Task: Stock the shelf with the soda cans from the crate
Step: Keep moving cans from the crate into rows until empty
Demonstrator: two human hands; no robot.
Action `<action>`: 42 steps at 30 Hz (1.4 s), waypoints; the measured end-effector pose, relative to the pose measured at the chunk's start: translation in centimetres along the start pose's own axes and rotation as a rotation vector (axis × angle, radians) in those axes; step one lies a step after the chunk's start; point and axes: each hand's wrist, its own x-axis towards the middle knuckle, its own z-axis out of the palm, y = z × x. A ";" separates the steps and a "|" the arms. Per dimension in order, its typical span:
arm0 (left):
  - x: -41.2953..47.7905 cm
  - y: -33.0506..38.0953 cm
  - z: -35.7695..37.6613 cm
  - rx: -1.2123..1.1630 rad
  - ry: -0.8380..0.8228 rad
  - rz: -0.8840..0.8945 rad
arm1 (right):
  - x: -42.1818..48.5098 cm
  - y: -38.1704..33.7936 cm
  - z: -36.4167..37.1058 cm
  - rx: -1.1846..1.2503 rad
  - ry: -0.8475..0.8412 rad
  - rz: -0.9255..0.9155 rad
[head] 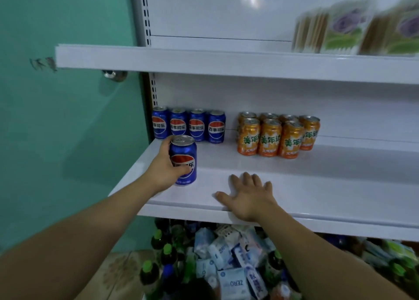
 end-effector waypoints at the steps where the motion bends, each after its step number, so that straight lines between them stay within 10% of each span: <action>1: 0.0 -0.2 0.1 -0.005 0.002 0.010 | 0.0 0.0 0.0 -0.001 -0.004 0.003; 23: 9.1 -3.7 -3.6 -0.295 0.237 -0.038 | 1.7 -3.0 0.3 0.006 -0.017 0.063; 42: 14.6 -6.9 -4.9 0.035 0.281 0.016 | 1.7 -3.0 0.4 0.019 -0.005 0.062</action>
